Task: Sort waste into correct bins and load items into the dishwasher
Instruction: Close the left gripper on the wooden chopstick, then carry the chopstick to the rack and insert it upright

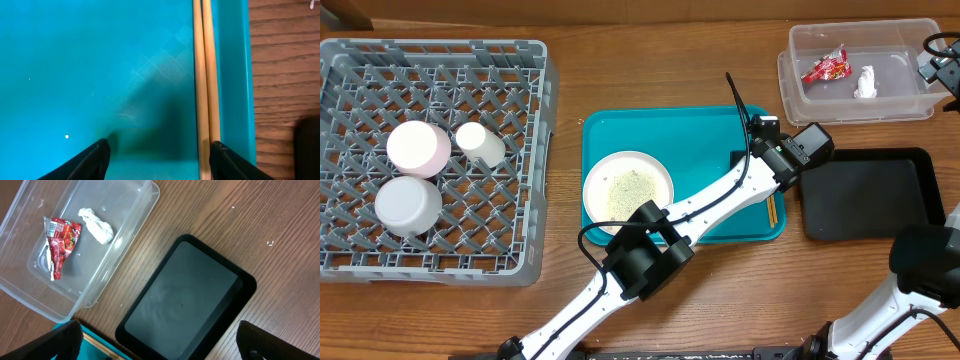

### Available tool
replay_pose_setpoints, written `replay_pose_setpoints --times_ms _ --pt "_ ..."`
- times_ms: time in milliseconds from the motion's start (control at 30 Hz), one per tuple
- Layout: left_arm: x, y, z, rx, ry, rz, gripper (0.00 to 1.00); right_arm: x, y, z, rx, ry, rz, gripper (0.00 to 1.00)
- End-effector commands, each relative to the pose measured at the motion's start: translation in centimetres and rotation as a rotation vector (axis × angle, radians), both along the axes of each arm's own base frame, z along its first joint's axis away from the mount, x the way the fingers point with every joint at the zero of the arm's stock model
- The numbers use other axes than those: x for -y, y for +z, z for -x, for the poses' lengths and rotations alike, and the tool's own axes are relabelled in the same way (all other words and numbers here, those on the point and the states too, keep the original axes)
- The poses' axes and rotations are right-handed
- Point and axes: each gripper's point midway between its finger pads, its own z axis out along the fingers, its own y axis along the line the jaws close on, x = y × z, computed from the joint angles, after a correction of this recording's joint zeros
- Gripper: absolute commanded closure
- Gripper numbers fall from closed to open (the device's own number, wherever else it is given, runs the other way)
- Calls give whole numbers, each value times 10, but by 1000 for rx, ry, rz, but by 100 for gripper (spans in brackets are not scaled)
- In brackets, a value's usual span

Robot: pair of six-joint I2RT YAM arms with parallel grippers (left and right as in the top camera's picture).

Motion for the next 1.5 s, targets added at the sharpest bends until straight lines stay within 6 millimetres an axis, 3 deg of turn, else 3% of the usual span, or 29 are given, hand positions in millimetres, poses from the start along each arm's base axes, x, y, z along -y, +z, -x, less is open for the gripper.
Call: replay_pose_setpoints --times_ms 0,667,767,967,1067,1300,1467 --pt "-1 -11 4 -18 7 -11 35 0 17 1 49 -6 26 0" --pt "-7 -39 14 -43 -6 -50 35 0 17 1 48 -6 26 0" --pt "-8 -40 17 -54 -8 -54 42 0 17 1 48 -6 26 0" --pt "-9 -48 33 -157 -28 -43 85 0 17 1 48 -6 26 0" --pt "-13 -48 33 -171 -23 -50 95 0 17 1 48 -6 26 0" --pt "-33 -43 26 -193 -81 -115 96 0 17 1 48 -6 26 0" --pt "-63 -3 5 -192 -41 -114 96 0 17 1 48 -6 26 0"
